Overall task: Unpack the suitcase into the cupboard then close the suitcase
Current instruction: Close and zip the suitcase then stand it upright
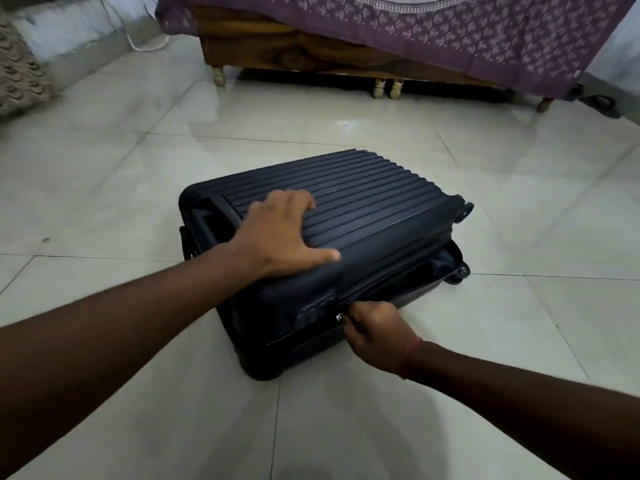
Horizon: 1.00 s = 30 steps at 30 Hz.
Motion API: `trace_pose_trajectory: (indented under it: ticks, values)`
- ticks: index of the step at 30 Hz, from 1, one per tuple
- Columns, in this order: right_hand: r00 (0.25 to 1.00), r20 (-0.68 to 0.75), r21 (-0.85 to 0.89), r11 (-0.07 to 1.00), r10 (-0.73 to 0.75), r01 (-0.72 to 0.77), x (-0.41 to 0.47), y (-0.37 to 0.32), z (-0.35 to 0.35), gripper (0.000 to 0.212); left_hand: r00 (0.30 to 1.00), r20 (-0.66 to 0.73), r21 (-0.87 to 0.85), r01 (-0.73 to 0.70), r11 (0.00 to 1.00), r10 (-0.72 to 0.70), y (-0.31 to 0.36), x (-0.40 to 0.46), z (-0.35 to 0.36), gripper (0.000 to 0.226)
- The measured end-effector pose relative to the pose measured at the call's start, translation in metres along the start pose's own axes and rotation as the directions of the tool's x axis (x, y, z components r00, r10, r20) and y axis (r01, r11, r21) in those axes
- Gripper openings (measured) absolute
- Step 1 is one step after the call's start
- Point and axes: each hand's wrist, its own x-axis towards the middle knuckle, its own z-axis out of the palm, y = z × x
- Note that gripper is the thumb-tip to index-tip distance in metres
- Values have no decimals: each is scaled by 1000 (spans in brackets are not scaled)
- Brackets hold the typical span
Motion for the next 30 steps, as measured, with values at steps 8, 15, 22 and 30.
trace_pose_trajectory:
  ticks: [8, 15, 22, 30]
  values:
    - [991, 34, -173, 977, 131, -123, -6, 32, -19, 28, 872, 480, 339, -84, 937, -96, 32, 9, 20, 128]
    - [936, -20, -263, 902, 351, -344, -11, 76, -42, 22, 850, 527, 304, -166, 938, -21, 12, 2, 9, 113]
    - [985, -22, -91, 981, 170, -171, -12, 22, -4, 27, 865, 495, 458, -185, 870, -77, 13, 2, 3, 98]
    - [981, 6, -66, 979, 192, -192, -25, 6, 4, 24, 882, 469, 345, -228, 910, 44, 31, 14, 44, 129]
